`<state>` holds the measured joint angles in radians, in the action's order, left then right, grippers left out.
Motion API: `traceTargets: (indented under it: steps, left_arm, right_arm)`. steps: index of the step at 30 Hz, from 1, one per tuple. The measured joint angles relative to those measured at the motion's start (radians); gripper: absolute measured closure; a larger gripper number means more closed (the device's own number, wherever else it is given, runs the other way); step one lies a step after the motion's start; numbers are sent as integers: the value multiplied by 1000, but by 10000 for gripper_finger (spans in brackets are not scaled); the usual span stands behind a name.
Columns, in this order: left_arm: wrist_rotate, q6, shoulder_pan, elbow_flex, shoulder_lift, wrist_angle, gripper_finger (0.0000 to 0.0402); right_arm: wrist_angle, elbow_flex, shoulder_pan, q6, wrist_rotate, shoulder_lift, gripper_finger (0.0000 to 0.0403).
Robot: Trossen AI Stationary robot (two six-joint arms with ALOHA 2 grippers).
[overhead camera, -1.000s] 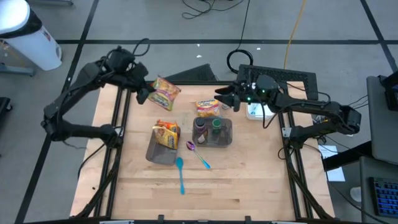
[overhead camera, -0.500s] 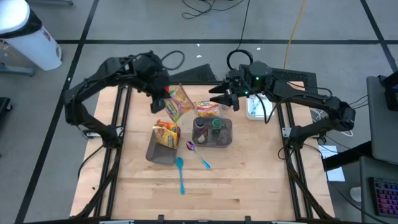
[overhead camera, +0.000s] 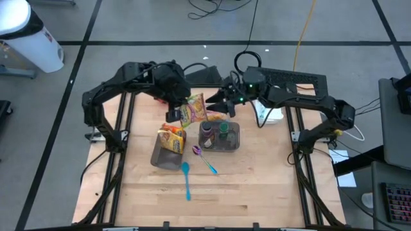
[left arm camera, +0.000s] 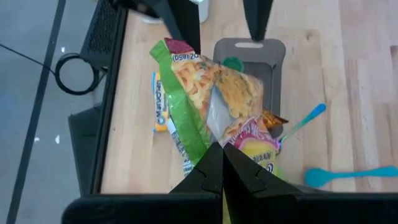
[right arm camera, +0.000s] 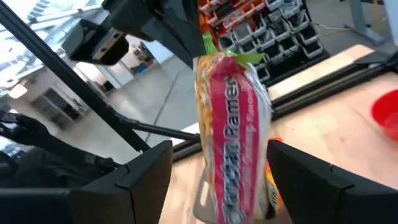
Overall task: Pick & Place Food Item
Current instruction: Put the green noodle pack into the left black bin
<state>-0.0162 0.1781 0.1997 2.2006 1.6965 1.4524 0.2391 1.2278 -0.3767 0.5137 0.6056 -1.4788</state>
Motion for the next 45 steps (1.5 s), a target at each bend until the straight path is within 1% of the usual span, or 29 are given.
traceTargets:
  steps: [3, 9, 12, 18, 28, 31, 36, 40, 45]
  left_arm:
    - [-3, -3, -6, 12, 12, -1, 401]
    - [-20, -4, -13, 12, 12, -5, 401]
    - [-21, -7, -14, 12, 13, -6, 401]
    - [-41, -11, -26, 12, 13, -22, 401]
    - [-40, 1, -26, 12, 13, -67, 401]
    - [-38, 1, -27, 12, 13, -81, 401]
    - [-30, 0, -26, 12, 13, -124, 401]
    - [-29, 0, -26, 12, 13, -124, 401]
    - [-26, -5, -27, 12, 13, -124, 401]
  right_arm:
    - [48, 0, 11, 33, 0, -28, 149]
    - [73, 0, 29, 51, -10, -52, 149]
    - [69, 0, 41, 46, -83, -55, 149]
    - [59, 0, 45, 40, -161, -56, 149]
    - [66, 0, 60, 10, -156, -56, 149]
    - [94, 0, 73, -1, -130, -57, 149]
    - [94, 0, 80, -2, -130, -56, 150]
    - [95, 0, 80, -3, -131, -56, 168]
    - [94, 0, 80, -2, -131, -56, 208]
